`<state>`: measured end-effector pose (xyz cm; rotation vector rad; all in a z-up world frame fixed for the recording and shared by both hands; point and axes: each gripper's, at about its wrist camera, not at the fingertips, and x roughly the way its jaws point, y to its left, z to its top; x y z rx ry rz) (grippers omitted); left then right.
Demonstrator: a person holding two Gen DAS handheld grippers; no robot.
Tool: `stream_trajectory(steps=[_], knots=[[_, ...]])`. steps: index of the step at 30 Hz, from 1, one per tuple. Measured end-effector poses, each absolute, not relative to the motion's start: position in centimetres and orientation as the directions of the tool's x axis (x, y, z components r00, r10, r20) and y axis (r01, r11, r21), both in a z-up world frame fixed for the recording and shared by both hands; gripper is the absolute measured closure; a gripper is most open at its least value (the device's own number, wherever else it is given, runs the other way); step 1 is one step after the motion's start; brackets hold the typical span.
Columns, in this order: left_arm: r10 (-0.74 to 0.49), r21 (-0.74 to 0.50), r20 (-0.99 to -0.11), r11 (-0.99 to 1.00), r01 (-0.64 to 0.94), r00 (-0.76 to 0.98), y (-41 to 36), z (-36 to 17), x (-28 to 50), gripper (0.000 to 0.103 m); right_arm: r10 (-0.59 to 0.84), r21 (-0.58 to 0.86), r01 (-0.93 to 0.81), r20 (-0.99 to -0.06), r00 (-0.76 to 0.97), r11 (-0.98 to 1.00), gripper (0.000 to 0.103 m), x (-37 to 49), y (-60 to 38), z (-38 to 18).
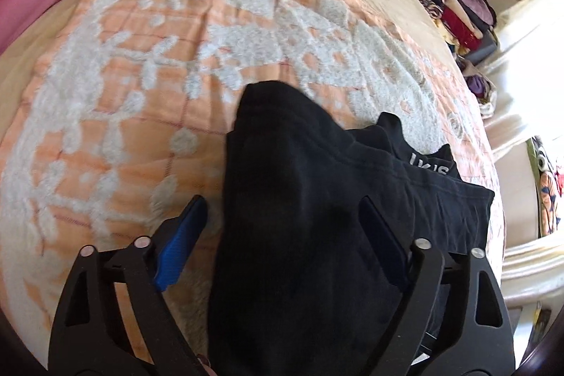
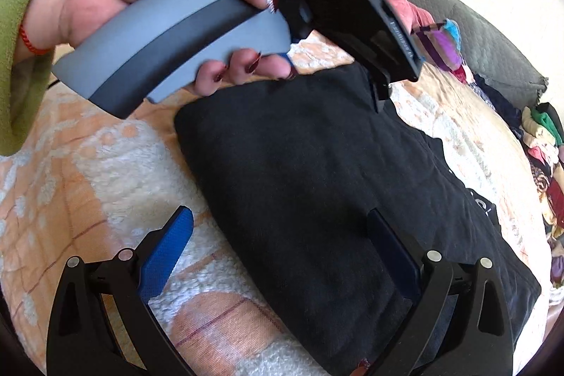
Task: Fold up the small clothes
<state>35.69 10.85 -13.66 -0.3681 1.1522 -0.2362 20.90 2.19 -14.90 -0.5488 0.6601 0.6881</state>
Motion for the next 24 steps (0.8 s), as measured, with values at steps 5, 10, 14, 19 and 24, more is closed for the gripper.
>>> stream_trajectory(steps=[5,10,14,19,24], knots=[[-0.327,-0.345,-0.868,0.938,0.019,0.374,9.3,-14.3,36.7,0.039,0.384,-0.225,-0.709,-0.712,0.588,0.669,0.005,22.3,2.5,-15.3],[-0.32,-0.342,-0.867,0.94,0.013,0.381,8.8,-14.3,36.8,0.044,0.371,-0.238,-0.695,-0.706,0.603,0.678,0.005,22.7,2.8,-15.6],[-0.302,-0.322,-0.867,0.947,0.016,0.397,8.6,-14.1,36.5,0.053,0.358,-0.232,-0.669,-0.698,0.62,0.706,0.018,23.3,2.7,-15.6],[-0.328,-0.346,-0.853,0.938,0.033,0.406,8.1,-13.9,36.3,0.083,0.362,-0.202,-0.646,-0.689,0.628,0.736,0.045,23.9,2.0,-15.2],[-0.334,-0.346,-0.843,0.937,0.05,0.422,7.4,-13.1,35.6,0.088,0.431,-0.093,-0.656,-0.683,0.589,0.749,0.062,24.3,0.6,-14.3]])
